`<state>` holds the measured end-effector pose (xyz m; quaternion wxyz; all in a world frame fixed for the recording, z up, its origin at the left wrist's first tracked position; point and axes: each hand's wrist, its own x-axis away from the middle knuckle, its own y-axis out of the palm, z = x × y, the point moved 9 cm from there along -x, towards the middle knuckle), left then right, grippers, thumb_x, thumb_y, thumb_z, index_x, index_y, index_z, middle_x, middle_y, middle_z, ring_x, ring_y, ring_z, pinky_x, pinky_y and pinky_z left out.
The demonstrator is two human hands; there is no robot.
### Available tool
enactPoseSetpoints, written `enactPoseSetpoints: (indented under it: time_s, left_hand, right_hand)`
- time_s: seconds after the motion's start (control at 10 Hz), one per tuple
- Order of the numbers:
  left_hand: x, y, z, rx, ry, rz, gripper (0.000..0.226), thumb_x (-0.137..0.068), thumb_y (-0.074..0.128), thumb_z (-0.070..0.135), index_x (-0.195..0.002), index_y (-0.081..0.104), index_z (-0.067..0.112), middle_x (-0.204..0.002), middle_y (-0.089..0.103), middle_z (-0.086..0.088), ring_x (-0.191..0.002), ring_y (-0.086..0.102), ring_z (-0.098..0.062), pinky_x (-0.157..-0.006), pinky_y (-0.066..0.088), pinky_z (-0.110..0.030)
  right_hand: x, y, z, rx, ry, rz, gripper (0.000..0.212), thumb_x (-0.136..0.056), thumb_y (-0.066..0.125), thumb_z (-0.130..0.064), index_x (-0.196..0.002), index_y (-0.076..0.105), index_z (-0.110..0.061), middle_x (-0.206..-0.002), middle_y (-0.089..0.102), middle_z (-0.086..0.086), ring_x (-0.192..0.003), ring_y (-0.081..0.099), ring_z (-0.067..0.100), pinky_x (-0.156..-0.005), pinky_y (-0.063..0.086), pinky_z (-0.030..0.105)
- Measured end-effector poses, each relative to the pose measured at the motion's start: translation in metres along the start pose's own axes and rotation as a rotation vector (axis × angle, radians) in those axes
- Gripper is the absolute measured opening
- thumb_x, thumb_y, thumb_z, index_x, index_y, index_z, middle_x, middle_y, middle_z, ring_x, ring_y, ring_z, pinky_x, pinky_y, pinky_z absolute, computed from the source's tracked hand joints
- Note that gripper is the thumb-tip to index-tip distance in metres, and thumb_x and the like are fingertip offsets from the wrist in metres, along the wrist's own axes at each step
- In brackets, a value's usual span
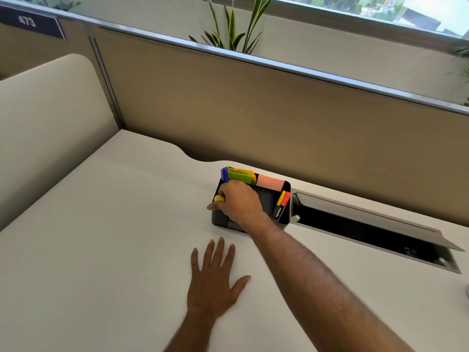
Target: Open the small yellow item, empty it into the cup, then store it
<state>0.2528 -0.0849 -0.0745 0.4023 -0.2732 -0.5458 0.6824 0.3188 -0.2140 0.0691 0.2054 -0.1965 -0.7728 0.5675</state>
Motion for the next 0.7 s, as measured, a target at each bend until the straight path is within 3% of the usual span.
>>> enactPoseSetpoints:
  time_s: [0.2, 0.5, 0.7]
  left_hand:
    - [0.001, 0.000, 0.000, -0.011, 0.003, 0.010, 0.082, -0.086, 0.018, 0.078, -0.147, 0.037, 0.025, -0.155, 0.036, -0.009, -0.142, 0.034, -0.033, -0.111, 0.010, -0.061]
    - [0.001, 0.000, 0.004, -0.019, 0.004, -0.027, 0.081, -0.086, 0.023, 0.078, -0.146, 0.038, 0.025, -0.155, 0.037, -0.008, -0.141, 0.035, -0.032, -0.111, 0.009, -0.059]
    - [0.001, -0.014, 0.011, -0.016, 0.038, 0.069, 0.085, -0.085, 0.025, 0.079, -0.146, 0.039, 0.021, -0.153, 0.040, -0.012, -0.140, 0.037, -0.034, -0.112, 0.012, -0.057]
  right_hand:
    - [-0.001, 0.007, 0.009, -0.087, 0.053, -0.019, 0.044, -0.078, 0.072, -0.053, -0.094, 0.067, -0.012, -0.087, 0.064, 0.005, -0.083, 0.062, 0.023, -0.073, 0.054, 0.037]
    - [0.038, -0.009, 0.017, -0.152, -0.005, 0.098, 0.033, -0.085, 0.070, -0.043, -0.107, 0.069, -0.018, -0.104, 0.067, 0.003, -0.094, 0.061, 0.020, -0.078, 0.055, 0.036]
    - [0.137, -0.048, 0.057, -0.480, 0.060, 0.256, 0.022, -0.086, 0.072, -0.032, -0.105, 0.074, -0.020, -0.099, 0.070, -0.006, -0.083, 0.060, 0.005, -0.071, 0.050, 0.014]
